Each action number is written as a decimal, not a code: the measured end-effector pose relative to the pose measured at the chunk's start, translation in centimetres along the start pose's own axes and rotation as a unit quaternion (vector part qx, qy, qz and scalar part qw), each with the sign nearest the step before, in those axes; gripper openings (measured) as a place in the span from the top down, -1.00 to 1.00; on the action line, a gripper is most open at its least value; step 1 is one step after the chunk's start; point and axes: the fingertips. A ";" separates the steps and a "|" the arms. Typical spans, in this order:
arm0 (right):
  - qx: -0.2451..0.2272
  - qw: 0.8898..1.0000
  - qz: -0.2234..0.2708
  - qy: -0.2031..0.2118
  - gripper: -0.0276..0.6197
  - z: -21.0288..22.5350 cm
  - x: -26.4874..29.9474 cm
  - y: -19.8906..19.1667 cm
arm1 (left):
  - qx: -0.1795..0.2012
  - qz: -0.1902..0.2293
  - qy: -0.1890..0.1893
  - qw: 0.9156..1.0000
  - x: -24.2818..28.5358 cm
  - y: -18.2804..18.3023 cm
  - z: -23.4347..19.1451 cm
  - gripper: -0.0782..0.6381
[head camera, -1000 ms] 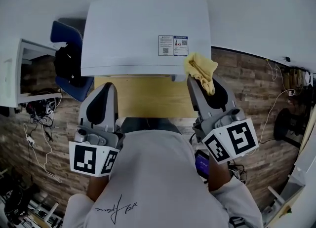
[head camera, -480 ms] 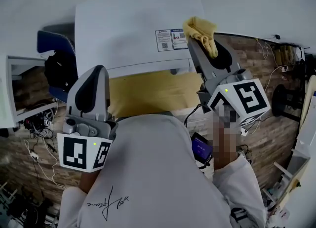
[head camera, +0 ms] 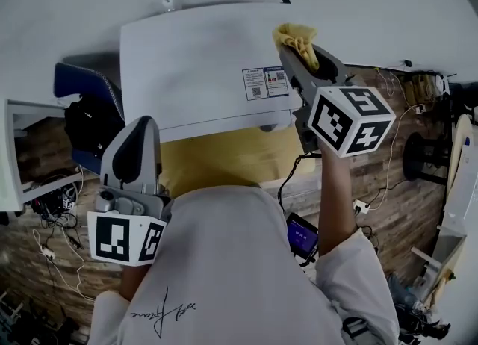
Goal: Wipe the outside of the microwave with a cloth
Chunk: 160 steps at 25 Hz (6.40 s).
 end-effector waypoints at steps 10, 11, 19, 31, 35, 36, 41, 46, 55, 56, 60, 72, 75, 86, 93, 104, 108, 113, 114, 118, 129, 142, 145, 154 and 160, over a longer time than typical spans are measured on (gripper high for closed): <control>0.021 0.999 -0.021 -0.042 0.56 4.7 3.7 1.4 | 0.022 -0.016 -0.013 1.000 -0.3 -0.8 0.1 0.80; 0.024 0.998 -0.022 -0.046 0.56 5.2 4.1 1.6 | 0.020 -0.016 -0.013 1.000 -0.4 -0.8 0.1 0.80; 0.057 0.995 -0.028 -0.071 0.56 9.4 6.5 1.8 | 0.013 -0.017 -0.002 1.000 -0.8 -0.8 -0.2 0.80; 0.118 0.985 -0.063 -0.112 0.56 13.2 8.7 1.1 | 0.006 -0.023 0.002 1.000 -0.8 -1.3 -0.6 0.80; 0.123 0.982 -0.073 -0.125 0.56 13.8 9.5 0.8 | 0.003 -0.024 -0.001 1.000 -0.7 -1.3 -0.9 0.80; 0.124 0.981 -0.076 -0.127 0.56 13.8 9.7 0.6 | 0.002 -0.025 -0.002 1.000 -0.7 -1.4 -0.9 0.80; 0.134 0.978 -0.081 -0.134 0.56 13.6 10.3 -0.1 | 0.000 -0.024 -0.007 1.000 -0.9 -1.5 -1.3 0.80; 0.142 0.976 -0.082 -0.142 0.56 13.3 10.6 -0.2 | -0.001 -0.021 -0.009 1.000 -1.5 -1.5 -2.0 0.80; 0.150 0.973 -0.081 -0.154 0.56 12.8 10.8 -0.3 | -0.005 -0.020 -0.015 1.000 -2.5 -1.6 -2.9 0.80; 0.151 0.973 -0.081 -0.155 0.56 12.7 10.9 -0.3 | -0.005 -0.020 -0.016 1.000 -2.6 -1.7 -3.0 0.80; 0.153 0.973 -0.080 -0.155 0.56 12.1 11.1 -0.3 | -0.004 -0.023 -0.019 1.000 -3.0 -1.9 -3.4 0.80; 0.155 0.973 -0.081 -0.153 0.56 10.1 11.9 -0.5 | -0.009 -0.022 -0.023 0.999 -4.0 -2.2 -4.7 0.80; 0.152 0.973 -0.082 -0.151 0.56 9.6 12.2 -0.6 | -0.011 -0.023 -0.023 0.999 -4.2 -2.4 -5.0 0.80; 0.152 0.974 -0.083 -0.146 0.56 7.7 13.0 -0.7 | -0.031 -0.028 -0.022 0.999 -5.4 -3.2 -5.8 0.80; 0.143 0.975 -0.085 -0.149 0.56 6.6 13.5 -0.8 | -0.026 -0.030 -0.025 0.999 -6.1 -3.3 -6.1 0.80; 0.143 0.976 -0.086 -0.142 0.56 4.2 14.4 -1.2 | -0.031 -0.030 -0.021 0.999 -7.4 -3.7 -7.1 0.80; 0.143 0.976 -0.086 -0.139 0.56 3.1 15.4 -1.3 | -0.029 -0.030 -0.025 0.999 -7.2 -3.8 -7.8 0.80; 0.140 0.977 -0.089 -0.130 0.56 1.7 15.9 -1.3 | -0.030 -0.027 -0.028 0.999 -7.3 -3.7 -7.8 0.80; 0.140 0.978 -0.090 -0.128 0.56 1.3 16.1 -1.4 | -0.030 -0.027 -0.028 0.999 -7.3 -3.7 -7.8 0.80; 0.136 0.979 -0.093 -0.118 0.56 0.0 16.7 -1.5 | -0.030 -0.026 -0.029 0.999 -7.4 -3.7 -7.9 0.80; 0.133 0.982 -0.092 -0.095 0.56 -3.6 18.1 -1.4 | -0.031 -0.024 -0.029 0.999 -7.3 -3.4 -7.7 0.80; 0.115 0.986 -0.105 -0.066 0.56 -8.6 20.3 -2.0 | -0.035 -0.020 -0.022 0.999 -7.9 -3.6 -8.4 0.80; 0.109 0.987 -0.107 -0.058 0.56 -9.9 20.8 -2.1 | -0.035 -0.019 -0.018 0.999 -8.3 -3.6 -8.7 0.80; 0.092 0.988 -0.119 -0.023 0.56 -14.6 22.7 -2.7 | -0.041 -0.015 0.005 0.999 -9.4 -3.6 -9.9 0.80; 0.080 0.989 -0.125 0.000 0.56 -17.8 24.0 -2.9 | -0.044 -0.014 0.016 0.999 -10.2 -3.6 -10.3 0.80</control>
Point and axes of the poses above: the fingertips, and each gripper's own axes: x forward along the fingers, z to its right, y out of its top, and after that the axes turned 5 degrees about x, right-handed
